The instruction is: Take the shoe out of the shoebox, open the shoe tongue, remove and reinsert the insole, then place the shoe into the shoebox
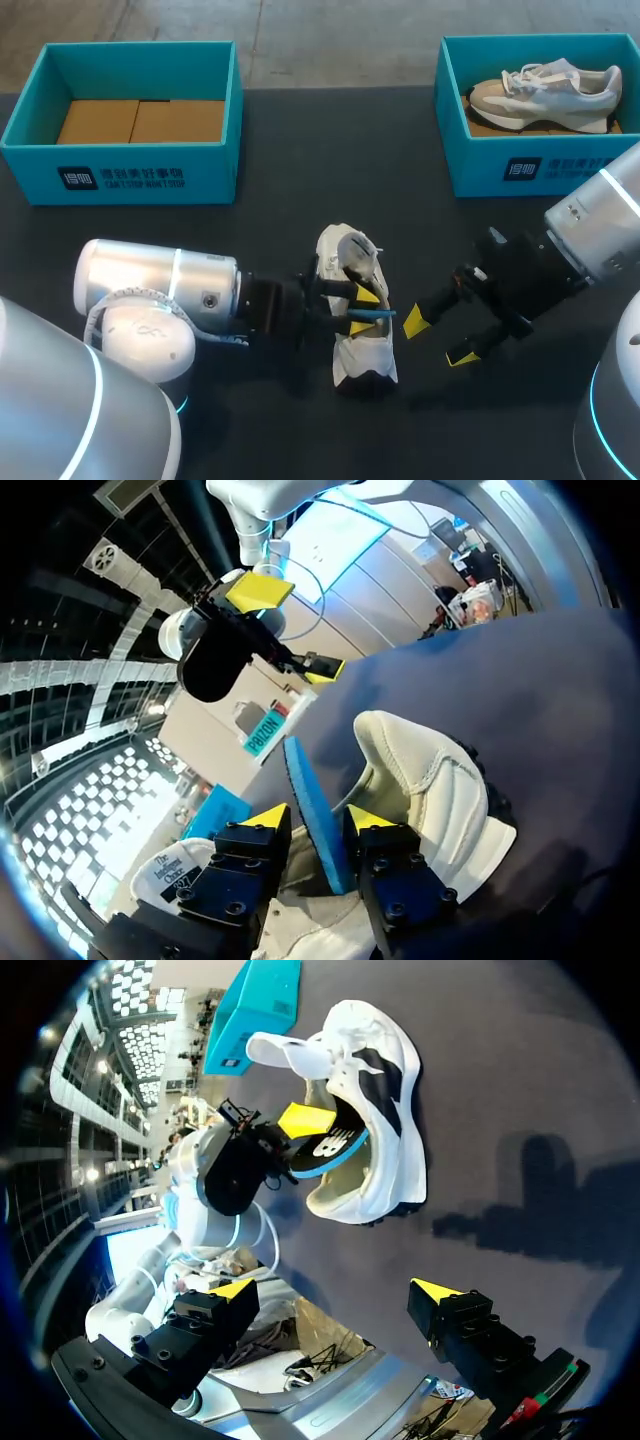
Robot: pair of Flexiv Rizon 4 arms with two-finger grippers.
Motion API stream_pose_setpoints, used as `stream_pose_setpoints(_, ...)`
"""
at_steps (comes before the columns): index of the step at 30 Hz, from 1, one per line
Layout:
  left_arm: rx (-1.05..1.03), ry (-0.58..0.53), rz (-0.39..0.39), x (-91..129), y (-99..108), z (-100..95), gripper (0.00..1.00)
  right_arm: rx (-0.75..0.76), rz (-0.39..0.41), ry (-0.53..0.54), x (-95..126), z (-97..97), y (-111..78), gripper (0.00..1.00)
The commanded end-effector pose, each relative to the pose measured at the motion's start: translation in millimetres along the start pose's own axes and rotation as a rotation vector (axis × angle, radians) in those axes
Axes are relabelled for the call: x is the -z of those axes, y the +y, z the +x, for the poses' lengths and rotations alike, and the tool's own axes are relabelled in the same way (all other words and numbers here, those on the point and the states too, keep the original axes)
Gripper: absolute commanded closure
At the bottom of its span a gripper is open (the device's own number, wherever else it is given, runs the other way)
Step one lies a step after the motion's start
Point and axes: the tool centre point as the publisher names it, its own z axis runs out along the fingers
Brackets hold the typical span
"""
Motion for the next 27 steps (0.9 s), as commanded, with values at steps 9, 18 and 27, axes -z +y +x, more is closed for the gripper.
stream_pose_setpoints(9, -0.012, -0.004, 0.028, 8, -15, 3.0, 0.78, 0.000, -0.004, -0.001, -1, 0.2, -1.2, 0.00)
stream_pose_setpoints(18, -0.029, 0.030, 0.016, 4, -14, 7.4, 1.00, 0.000, -0.004, -0.001, -1, 0.2, -1.2, 0.00)
stream_pose_setpoints(27, -0.039, 0.059, -0.018, -4, 0, 11.7, 1.00, 0.000, -0.004, -0.001, -1, 0.2, -1.2, 0.00)
